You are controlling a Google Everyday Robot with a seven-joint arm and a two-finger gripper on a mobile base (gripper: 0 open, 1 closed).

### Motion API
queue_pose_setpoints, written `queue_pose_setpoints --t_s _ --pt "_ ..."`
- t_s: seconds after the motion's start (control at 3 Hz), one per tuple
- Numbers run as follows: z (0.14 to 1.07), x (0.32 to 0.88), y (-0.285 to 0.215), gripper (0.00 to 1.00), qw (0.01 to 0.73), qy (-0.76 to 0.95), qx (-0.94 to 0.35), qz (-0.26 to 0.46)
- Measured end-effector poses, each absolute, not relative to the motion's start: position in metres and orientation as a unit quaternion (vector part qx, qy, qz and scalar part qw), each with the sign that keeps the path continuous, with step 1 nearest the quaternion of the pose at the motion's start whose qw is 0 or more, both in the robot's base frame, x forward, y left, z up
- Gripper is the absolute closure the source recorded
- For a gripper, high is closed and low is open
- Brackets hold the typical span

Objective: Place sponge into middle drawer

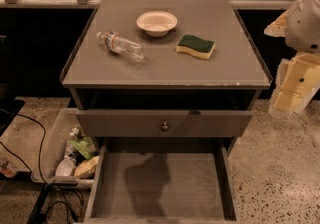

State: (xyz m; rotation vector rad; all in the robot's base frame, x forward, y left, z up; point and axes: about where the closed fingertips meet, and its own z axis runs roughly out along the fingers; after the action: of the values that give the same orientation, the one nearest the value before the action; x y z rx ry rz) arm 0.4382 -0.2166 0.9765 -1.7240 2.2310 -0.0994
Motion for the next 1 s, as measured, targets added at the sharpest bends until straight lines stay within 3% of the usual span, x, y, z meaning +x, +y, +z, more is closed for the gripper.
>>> queue_pose_setpoints --t_s 0.67,1.0 --pt "0.982 0.449 -0.212 0.0 0.173 0.775 -0.606 -0.038" --pt "0.988 0.482 -0.196 0.0 0.204 0.757 -0.621 -0.028"
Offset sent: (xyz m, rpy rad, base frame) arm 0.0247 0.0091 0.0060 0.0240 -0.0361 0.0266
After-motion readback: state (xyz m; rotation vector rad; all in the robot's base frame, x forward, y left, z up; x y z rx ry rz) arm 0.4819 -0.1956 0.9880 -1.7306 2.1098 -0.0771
